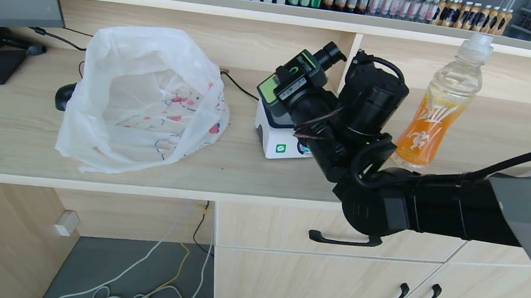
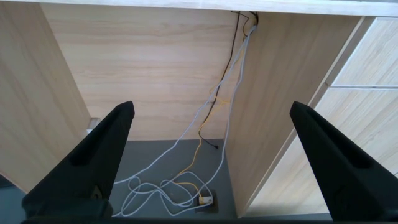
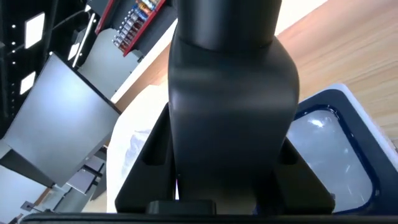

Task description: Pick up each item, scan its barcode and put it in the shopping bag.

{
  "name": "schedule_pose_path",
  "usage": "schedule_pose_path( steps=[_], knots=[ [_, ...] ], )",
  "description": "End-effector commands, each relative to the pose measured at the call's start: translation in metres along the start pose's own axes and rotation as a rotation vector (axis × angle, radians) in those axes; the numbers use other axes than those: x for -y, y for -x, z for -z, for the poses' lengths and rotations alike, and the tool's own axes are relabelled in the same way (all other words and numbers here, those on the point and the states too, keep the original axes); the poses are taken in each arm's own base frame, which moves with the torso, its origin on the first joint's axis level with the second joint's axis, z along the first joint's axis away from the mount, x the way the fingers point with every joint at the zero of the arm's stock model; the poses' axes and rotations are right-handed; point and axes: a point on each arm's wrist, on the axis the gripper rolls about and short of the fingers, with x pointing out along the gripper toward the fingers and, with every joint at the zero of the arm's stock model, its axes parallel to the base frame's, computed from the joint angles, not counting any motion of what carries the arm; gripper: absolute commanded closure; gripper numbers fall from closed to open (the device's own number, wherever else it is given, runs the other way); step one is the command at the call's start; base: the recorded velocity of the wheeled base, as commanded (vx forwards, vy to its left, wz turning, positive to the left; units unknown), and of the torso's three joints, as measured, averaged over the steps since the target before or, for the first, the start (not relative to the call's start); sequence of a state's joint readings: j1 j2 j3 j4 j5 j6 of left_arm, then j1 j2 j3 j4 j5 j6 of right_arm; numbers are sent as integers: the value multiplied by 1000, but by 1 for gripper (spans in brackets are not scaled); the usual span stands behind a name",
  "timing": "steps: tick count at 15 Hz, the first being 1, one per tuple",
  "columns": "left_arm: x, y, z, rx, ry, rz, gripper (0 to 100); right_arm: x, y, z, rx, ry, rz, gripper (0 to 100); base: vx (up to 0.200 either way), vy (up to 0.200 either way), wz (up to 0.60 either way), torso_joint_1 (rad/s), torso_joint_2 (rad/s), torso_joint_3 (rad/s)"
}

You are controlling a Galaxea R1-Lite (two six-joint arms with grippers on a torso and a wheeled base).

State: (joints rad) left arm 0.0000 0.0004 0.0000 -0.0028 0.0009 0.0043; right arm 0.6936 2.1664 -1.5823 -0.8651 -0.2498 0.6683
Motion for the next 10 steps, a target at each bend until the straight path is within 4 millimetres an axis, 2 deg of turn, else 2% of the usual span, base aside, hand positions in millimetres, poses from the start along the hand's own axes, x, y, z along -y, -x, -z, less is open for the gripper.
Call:
schedule_pose_path(
  steps=[1,4,10],
  knots=[
    [0,0,0,1,0,-1,0,3,-1,5,-10,4,5,100,0,0,0,0,0,0],
    [0,0,0,1,0,-1,0,9,-2,11,-22,8,18,100,0,0,0,0,0,0],
    [0,0,0,1,0,1,0,13,-4,11,-18,11,27,100,0,0,0,0,0,0]
  ],
)
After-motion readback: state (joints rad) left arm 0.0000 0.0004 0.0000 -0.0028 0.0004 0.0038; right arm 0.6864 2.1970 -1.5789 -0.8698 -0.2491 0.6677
